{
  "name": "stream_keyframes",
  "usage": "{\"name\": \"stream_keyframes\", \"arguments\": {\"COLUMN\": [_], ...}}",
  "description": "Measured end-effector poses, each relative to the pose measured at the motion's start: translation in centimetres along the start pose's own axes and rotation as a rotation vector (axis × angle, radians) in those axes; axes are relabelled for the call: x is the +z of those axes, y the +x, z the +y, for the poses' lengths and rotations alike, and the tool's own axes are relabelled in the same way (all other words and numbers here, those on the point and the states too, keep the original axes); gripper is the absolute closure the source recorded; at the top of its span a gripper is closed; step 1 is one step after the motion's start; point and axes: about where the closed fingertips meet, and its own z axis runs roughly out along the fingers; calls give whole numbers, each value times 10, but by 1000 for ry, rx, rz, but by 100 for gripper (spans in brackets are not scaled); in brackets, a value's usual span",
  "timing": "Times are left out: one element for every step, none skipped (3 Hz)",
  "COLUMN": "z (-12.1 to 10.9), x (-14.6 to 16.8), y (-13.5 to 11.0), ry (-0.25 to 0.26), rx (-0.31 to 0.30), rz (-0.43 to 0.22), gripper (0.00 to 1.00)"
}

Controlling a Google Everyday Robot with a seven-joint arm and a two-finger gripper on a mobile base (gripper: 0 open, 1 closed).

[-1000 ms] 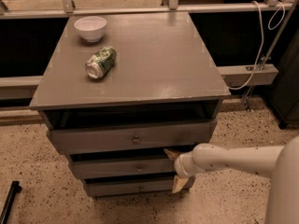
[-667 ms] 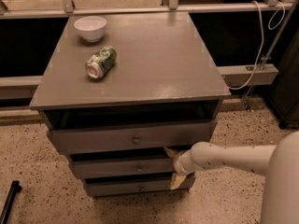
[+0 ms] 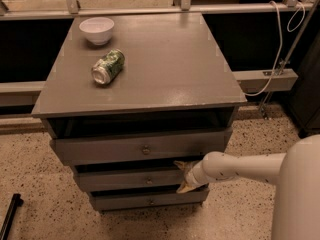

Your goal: Open middle drawer

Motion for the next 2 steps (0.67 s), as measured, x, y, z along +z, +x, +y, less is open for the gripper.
{"name": "stream_keyframes", "arguments": {"z": [13,41], "x": [-2,-27], "y": [1,-12], "ry": [-21,-28], "rx": [37,95], "rz": [-15,-55], "gripper": [33,30]}}
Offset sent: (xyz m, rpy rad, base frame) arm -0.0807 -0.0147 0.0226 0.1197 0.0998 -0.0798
